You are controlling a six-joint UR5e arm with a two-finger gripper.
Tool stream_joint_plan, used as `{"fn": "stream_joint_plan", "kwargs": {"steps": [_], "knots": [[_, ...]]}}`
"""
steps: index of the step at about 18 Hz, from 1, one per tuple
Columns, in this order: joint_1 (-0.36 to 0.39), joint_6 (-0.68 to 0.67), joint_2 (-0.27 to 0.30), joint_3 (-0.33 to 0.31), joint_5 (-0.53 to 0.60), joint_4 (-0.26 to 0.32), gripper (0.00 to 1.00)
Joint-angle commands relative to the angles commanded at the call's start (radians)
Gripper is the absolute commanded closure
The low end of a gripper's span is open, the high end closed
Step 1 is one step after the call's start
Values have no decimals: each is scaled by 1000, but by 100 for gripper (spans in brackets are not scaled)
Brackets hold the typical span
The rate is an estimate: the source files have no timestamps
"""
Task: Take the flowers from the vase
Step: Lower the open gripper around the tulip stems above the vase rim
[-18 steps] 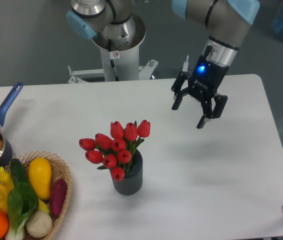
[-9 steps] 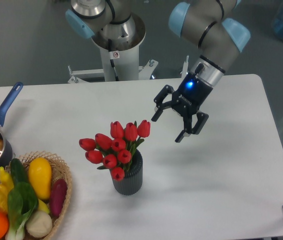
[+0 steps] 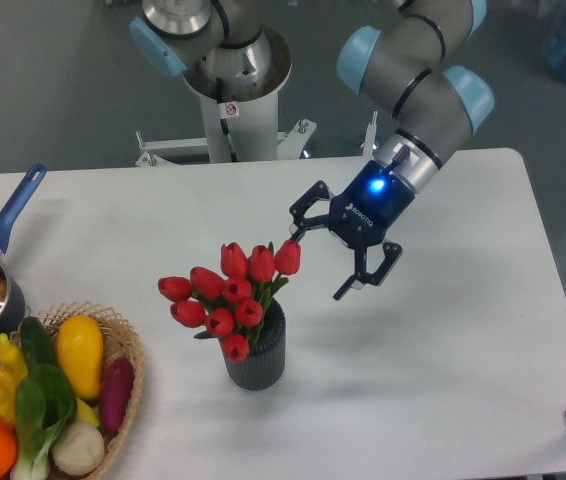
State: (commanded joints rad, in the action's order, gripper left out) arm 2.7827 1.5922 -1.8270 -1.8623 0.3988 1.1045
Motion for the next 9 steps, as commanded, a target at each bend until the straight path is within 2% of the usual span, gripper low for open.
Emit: {"fn": "stream_joint_plan", "kwargs": {"steps": [5, 9], "knots": [[-11, 5, -8, 0, 8, -3, 0], [-26, 86, -28, 0, 43, -3, 0]]}}
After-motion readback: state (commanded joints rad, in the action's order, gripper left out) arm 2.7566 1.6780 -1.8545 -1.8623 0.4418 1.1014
